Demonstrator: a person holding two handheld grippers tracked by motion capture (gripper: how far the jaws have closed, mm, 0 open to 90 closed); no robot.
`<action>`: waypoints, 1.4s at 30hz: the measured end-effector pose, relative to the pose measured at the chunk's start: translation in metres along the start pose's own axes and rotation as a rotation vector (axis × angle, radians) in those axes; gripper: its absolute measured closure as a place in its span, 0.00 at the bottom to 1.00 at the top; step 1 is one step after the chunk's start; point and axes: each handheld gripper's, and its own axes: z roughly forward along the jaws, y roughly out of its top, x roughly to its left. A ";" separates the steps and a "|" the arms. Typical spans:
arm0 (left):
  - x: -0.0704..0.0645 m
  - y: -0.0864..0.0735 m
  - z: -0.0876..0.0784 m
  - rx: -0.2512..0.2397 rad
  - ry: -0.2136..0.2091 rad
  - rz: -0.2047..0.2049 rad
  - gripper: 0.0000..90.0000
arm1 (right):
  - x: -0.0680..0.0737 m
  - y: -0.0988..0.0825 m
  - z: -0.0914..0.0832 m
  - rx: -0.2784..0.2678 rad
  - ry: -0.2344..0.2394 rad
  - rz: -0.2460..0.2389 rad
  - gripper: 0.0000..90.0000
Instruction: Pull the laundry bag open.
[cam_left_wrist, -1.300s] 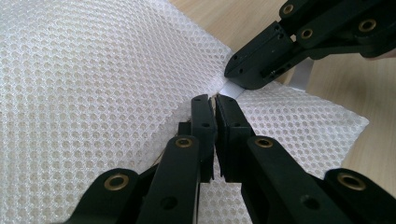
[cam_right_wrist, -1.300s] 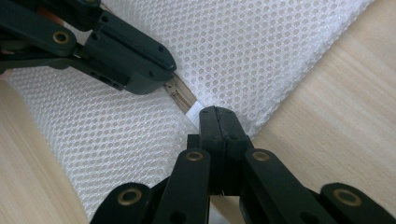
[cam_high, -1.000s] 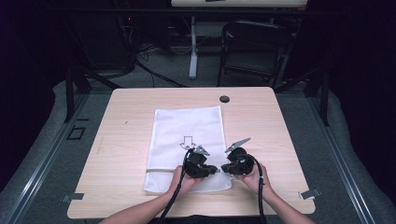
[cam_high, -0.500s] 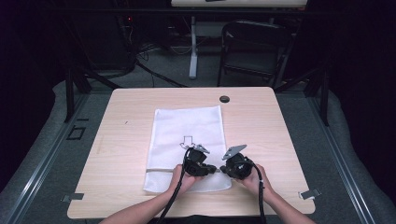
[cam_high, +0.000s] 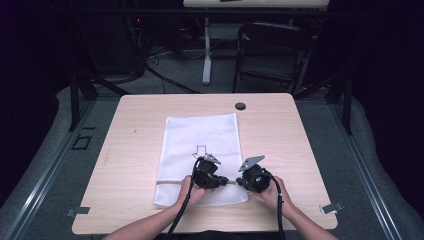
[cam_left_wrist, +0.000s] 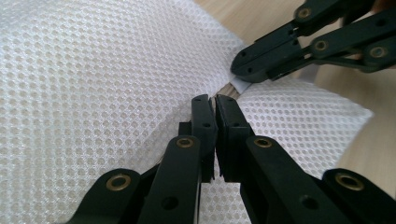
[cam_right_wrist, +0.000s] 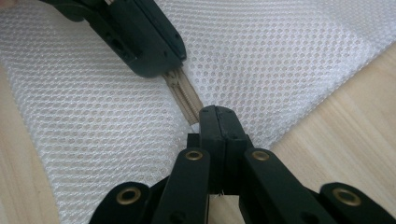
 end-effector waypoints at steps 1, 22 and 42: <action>0.000 0.000 0.000 0.000 0.001 -0.001 0.98 | 0.000 0.000 0.000 0.002 0.005 0.002 1.00; 0.003 -0.002 -0.006 0.025 0.008 0.042 0.96 | -0.001 0.002 0.000 0.019 0.008 0.011 1.00; -0.003 0.007 0.000 0.075 0.024 0.086 0.98 | -0.004 0.000 0.000 0.002 0.028 0.039 1.00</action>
